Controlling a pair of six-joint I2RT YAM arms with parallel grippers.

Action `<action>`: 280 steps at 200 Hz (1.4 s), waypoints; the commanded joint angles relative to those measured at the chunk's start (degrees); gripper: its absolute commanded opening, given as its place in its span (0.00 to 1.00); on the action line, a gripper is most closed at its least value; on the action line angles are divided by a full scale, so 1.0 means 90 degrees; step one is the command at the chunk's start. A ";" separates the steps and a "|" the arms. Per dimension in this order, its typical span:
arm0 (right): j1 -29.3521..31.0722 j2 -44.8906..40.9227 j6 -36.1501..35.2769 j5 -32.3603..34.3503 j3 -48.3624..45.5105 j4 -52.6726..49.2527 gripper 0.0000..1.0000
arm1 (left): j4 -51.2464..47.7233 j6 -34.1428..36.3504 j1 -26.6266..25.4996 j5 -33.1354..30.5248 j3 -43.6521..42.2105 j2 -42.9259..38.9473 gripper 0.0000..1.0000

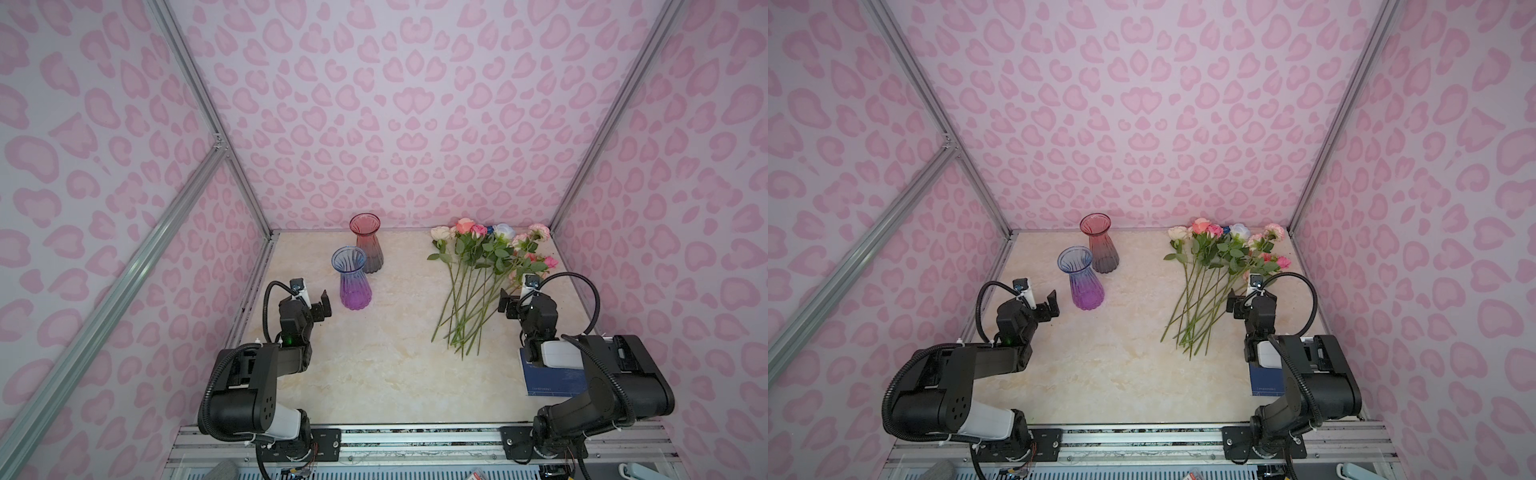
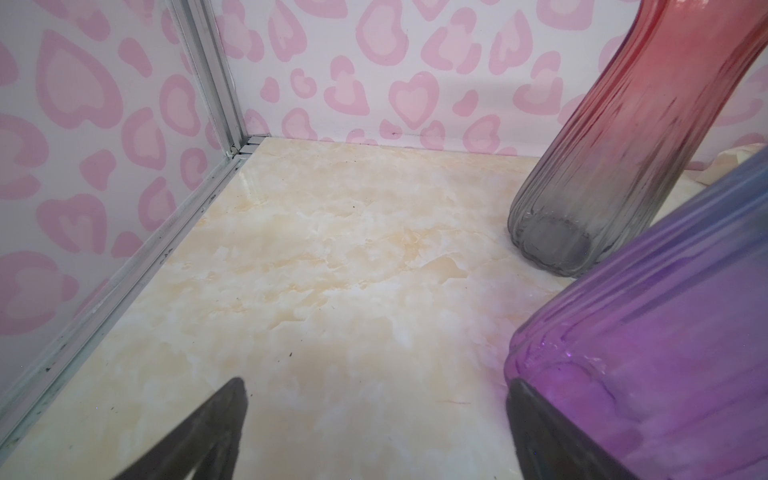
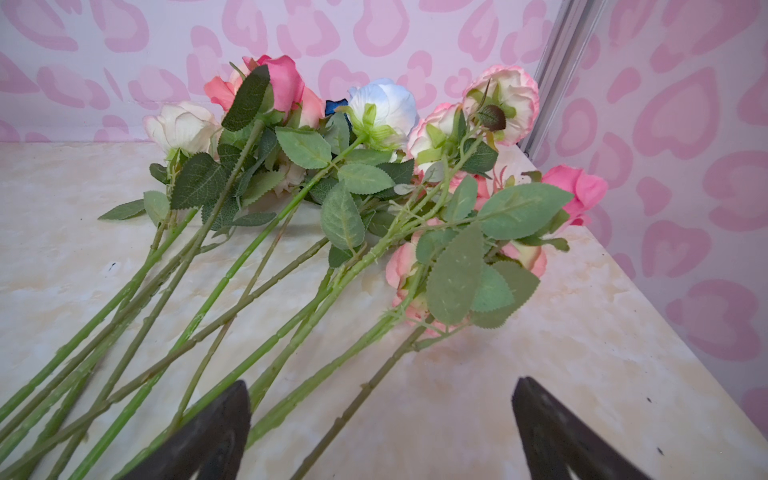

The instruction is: Arrange the flowers into the vase

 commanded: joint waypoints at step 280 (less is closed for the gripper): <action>0.0381 -0.1469 0.0080 0.1045 0.0649 -0.2111 0.99 | -0.2869 -0.0898 0.0002 -0.0240 0.0701 -0.2891 0.98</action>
